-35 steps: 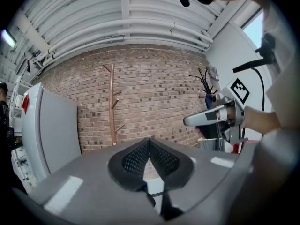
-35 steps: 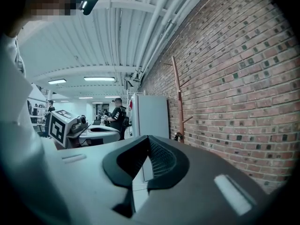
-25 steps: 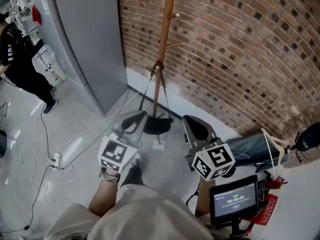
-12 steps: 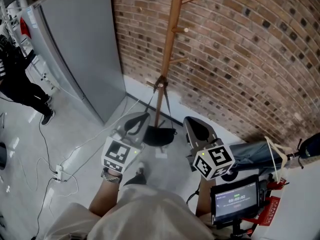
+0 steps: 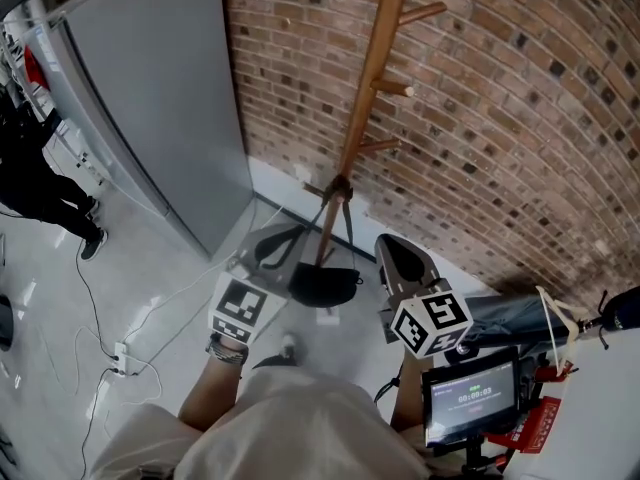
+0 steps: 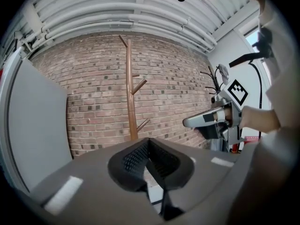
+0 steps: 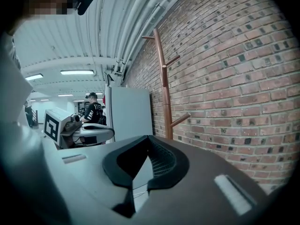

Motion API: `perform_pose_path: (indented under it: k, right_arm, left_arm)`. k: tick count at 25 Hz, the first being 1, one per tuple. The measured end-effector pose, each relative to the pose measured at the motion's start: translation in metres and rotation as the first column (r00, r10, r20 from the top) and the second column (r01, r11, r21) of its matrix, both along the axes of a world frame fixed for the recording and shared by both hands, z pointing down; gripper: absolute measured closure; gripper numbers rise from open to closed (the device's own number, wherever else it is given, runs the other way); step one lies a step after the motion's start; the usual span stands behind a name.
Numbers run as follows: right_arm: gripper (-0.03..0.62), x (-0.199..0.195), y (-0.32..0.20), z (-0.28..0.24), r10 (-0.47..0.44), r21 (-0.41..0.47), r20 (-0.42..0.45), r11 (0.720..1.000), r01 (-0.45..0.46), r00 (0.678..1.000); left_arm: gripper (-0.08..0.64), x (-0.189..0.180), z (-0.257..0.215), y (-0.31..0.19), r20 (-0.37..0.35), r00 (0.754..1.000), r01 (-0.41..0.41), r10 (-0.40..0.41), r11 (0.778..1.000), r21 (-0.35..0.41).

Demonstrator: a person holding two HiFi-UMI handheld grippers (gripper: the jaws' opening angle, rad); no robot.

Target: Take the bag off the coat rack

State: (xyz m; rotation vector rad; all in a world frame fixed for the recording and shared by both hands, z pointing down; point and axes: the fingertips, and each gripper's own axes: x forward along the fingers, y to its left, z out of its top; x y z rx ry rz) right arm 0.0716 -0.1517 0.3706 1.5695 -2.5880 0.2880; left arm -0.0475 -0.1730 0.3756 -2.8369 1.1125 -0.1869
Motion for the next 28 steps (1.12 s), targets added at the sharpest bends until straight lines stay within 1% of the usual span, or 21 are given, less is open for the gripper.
perform_pose_path:
  k: [6,11,17,22,25,28]
  right_arm:
    - [0.589,-0.005,-0.028,0.000,0.045,0.003,-0.010,0.999,-0.045,0.999]
    - [0.589,-0.007,-0.042,0.003,0.077,-0.001,-0.031,0.997,-0.077,0.997]
    - [0.589,0.004,-0.053,0.010,0.100,-0.019,-0.046,0.995,-0.101,0.994]
    - [0.589,0.010,-0.064,0.021,0.074,-0.035,-0.039,0.997,-0.076,0.996]
    - [0.580,0.011,-0.070,0.026,0.027,-0.042,-0.037,0.999,-0.028,0.999]
    - [0.574,0.018,-0.078,0.034,0.005,-0.060,-0.043,0.998,-0.007,0.999]
  left_arm:
    - [0.560,-0.008,0.001,-0.031,-0.003,0.999,-0.032,0.032,0.999,0.002]
    - [0.560,-0.012,0.005,-0.052,-0.005,0.999,-0.053,0.053,0.999,-0.006]
    - [0.560,0.002,0.018,-0.067,0.002,0.997,-0.078,0.078,0.996,-0.038]
    - [0.560,0.011,0.027,-0.078,0.020,0.998,-0.064,0.066,0.996,-0.054]
    - [0.560,0.014,0.032,-0.084,0.033,0.999,-0.039,0.041,0.997,-0.062]
    - [0.558,0.019,0.041,-0.091,0.065,0.998,-0.002,0.008,0.996,-0.085]
